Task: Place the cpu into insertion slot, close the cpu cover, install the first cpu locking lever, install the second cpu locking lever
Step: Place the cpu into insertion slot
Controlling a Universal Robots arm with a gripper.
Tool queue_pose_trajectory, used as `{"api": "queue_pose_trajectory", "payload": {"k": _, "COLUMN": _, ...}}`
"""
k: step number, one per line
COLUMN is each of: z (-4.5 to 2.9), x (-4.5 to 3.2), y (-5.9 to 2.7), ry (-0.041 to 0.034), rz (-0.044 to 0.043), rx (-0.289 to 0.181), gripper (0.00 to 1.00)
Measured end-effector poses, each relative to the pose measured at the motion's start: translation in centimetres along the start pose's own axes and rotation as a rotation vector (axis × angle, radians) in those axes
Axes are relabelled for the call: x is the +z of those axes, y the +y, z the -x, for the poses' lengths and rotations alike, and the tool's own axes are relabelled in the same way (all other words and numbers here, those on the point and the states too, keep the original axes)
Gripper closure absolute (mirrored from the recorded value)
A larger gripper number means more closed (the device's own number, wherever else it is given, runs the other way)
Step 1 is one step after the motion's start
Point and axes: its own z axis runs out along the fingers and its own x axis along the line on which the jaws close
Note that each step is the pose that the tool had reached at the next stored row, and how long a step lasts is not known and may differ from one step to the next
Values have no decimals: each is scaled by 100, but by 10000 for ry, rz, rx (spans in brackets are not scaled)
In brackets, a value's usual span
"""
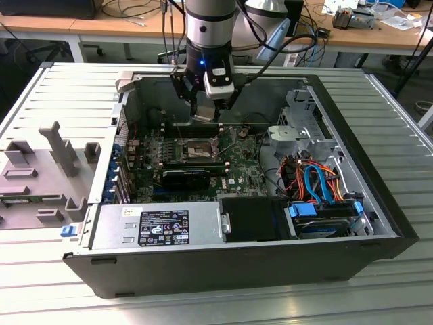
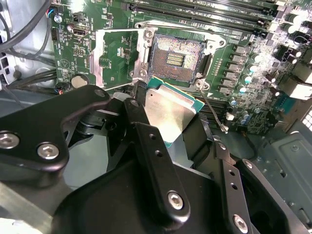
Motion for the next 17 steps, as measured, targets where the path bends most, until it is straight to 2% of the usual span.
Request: {"api": "queue_pose_trajectory", "payload": {"k": 17, "z": 0, "x": 5, "y": 0, "ry": -13, "rz": 3, "rx": 171, "gripper": 46}}
